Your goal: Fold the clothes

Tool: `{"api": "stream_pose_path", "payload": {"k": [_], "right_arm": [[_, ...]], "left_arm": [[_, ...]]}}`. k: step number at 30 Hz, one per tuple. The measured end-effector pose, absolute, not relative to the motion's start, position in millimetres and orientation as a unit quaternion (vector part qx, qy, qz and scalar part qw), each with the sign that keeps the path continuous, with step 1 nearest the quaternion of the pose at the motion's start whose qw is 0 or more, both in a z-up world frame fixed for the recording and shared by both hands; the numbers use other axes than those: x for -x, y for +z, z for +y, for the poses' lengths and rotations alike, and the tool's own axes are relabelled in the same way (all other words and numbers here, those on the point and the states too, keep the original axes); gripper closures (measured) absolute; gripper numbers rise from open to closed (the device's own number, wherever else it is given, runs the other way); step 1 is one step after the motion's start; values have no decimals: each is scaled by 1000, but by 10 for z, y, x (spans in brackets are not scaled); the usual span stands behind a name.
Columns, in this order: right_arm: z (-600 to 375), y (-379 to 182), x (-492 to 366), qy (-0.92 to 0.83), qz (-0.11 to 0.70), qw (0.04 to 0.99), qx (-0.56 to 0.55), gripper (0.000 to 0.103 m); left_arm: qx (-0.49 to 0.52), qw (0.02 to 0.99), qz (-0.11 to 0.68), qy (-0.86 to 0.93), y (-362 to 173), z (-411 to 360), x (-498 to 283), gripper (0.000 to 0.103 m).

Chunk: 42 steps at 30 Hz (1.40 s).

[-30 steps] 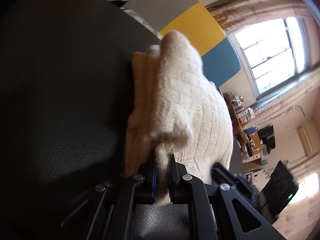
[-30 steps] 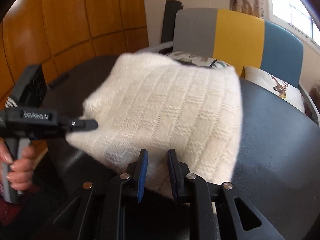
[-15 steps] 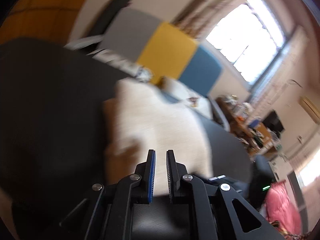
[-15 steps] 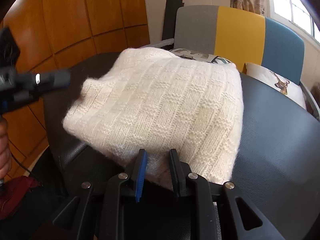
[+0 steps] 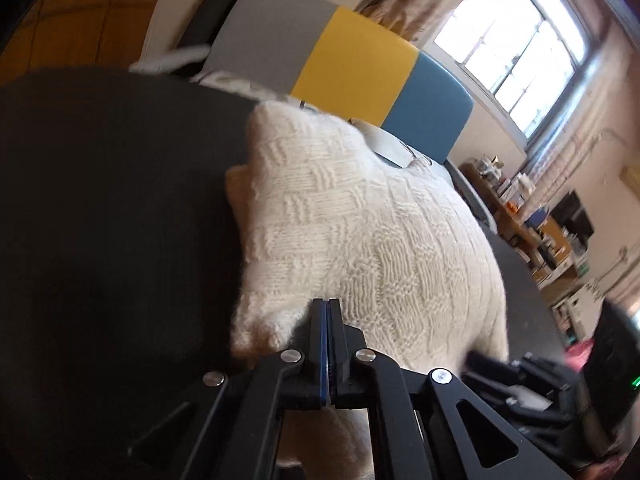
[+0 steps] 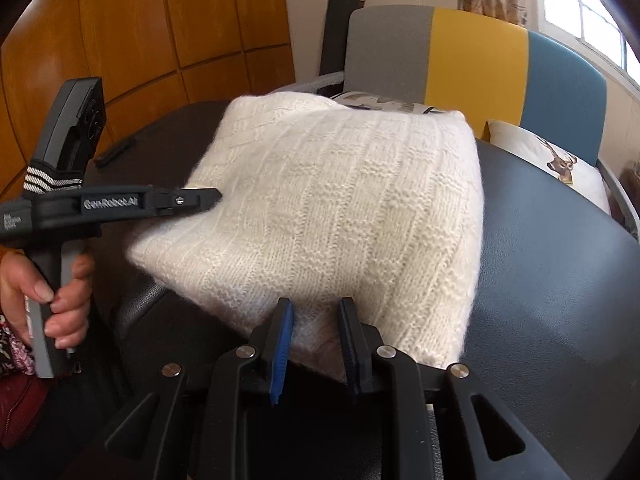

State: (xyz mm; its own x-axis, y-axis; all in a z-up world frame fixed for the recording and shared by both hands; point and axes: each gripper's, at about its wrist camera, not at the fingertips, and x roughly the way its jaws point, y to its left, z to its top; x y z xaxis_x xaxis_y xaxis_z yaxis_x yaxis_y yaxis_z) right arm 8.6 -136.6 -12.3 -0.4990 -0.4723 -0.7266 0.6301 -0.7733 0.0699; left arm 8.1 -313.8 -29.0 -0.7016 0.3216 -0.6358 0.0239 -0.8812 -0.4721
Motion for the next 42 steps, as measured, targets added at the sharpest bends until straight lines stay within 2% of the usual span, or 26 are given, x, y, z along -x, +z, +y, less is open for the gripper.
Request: {"api": "stream_pose_path", "payload": {"k": [3, 6, 9, 15, 17, 20, 23, 27, 30, 32, 35, 38, 42], "right_arm": [[-1312, 195, 17, -875, 93, 335, -338, 80], [-1279, 473, 300, -888, 80, 321, -321, 80], [-1335, 518, 690, -882, 70, 310, -347, 79], [-1670, 304, 1176, -857, 98, 311, -399, 79], [-1708, 218, 1271, -852, 100, 301, -417, 79], [-1646, 67, 1421, -856, 70, 278, -429, 79], [-1539, -76, 1505, -859, -2, 265, -438, 79], [-1468, -40, 1402, -863, -15, 270, -426, 79], [-1378, 161, 1218, -871, -25, 269, -409, 77], [-1394, 286, 1020, -875, -13, 294, -385, 77], [-1527, 309, 706, -868, 13, 333, -369, 77], [-1620, 165, 552, -865, 34, 333, -374, 76], [-1669, 25, 417, -860, 47, 334, -383, 76]], "left_arm": [[377, 88, -278, 879, -260, -3217, -57, 100], [339, 75, -240, 907, 90, -3121, -50, 99], [323, 77, -180, 926, 368, -2962, 103, 99], [410, 67, -104, 904, 130, -2955, 835, 98], [438, 67, -130, 887, -45, -3109, 984, 98], [454, 85, -231, 856, -283, -3459, 1054, 99], [450, 97, -254, 851, -420, -3525, 1095, 99], [434, 85, -192, 876, -329, -3356, 1002, 99], [412, 73, -196, 887, -204, -3377, 845, 99], [391, 63, -205, 895, -104, -3414, 723, 94], [379, 70, -165, 908, -23, -3281, 543, 93], [390, 39, -57, 918, -102, -3009, 459, 92], [406, 22, -63, 912, -383, -3123, 428, 89]]}}
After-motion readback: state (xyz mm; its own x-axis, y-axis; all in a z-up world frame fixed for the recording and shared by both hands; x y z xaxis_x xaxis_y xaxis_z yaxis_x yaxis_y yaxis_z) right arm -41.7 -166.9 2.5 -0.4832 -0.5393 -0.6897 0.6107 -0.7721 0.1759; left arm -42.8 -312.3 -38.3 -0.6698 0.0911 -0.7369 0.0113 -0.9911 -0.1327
